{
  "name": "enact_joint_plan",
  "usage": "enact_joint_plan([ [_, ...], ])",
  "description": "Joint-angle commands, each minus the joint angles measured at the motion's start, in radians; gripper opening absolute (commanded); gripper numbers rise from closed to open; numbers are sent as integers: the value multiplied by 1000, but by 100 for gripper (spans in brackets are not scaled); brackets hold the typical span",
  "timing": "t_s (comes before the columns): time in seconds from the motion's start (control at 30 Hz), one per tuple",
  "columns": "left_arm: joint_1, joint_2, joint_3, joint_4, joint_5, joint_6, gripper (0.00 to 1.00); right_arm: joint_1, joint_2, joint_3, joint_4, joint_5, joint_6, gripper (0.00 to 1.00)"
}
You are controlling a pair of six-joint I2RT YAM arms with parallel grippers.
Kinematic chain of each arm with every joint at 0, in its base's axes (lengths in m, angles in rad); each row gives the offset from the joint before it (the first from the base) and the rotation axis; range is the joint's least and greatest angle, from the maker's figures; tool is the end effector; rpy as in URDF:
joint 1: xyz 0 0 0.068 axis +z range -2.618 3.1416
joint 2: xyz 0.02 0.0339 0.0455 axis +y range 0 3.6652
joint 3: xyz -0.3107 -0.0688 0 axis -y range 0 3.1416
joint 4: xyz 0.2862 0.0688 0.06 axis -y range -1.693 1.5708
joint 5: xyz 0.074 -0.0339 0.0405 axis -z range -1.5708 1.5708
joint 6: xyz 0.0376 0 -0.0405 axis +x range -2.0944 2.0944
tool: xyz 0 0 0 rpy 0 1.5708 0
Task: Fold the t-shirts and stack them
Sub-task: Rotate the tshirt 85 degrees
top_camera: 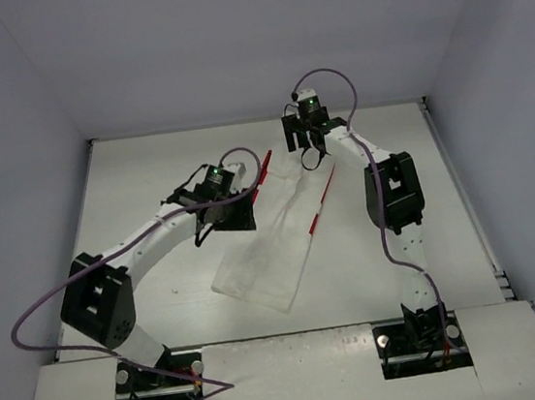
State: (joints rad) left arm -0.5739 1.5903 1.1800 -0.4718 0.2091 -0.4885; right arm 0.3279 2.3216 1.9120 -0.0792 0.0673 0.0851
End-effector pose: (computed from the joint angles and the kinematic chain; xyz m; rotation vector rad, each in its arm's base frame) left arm 0.3173 -0.2144 0.2795 0.2057 2.5561 -0.6974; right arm 0.5848 0.1963 0.2294 -0.2084 2.0530 0.1862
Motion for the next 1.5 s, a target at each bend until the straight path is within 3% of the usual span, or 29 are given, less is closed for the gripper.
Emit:
enact_joint_plan([
  [0.0,17,-93,92,-78,-116,38,47,3,-295,-60,11,-10,-112,76],
  [0.1,18,-39,61,-77,-109,54,46,10,-419,-250,10,-47,-80,74],
  [0.17,10,7,42,-68,-102,55,42,21,-492,-363,10,-58,-14,67],
  [0.27,6,50,13,-39,-95,56,36,46,-583,-486,15,-95,77,46],
  [0.33,6,76,-21,-8,-98,56,29,68,-621,-603,19,-101,121,23],
  [0.43,5,92,-37,8,-97,62,26,92,-654,-711,44,-93,193,14],
  [0.53,-11,105,-56,24,-91,54,26,98,-666,-839,113,-81,292,14],
  [0.6,-23,105,-72,35,-91,29,26,99,-643,-893,156,-95,306,20],
  [0.8,-75,133,-128,116,-49,-65,26,91,-535,-894,190,-70,279,25],
  [1.0,-176,191,-71,148,-31,-153,26,27,-467,-839,184,8,242,26],
  [1.2,-212,128,-2,105,-97,-206,34,-6,-583,-771,113,78,170,30],
  [1.27,-212,57,12,28,-171,-197,38,25,-665,-767,82,78,176,36],
  [1.33,-212,-12,6,-27,-236,-179,41,63,-750,-794,44,77,205,48],
  [1.47,-189,-154,-47,-126,-310,-152,43,181,-879,-871,-8,103,336,52],
])
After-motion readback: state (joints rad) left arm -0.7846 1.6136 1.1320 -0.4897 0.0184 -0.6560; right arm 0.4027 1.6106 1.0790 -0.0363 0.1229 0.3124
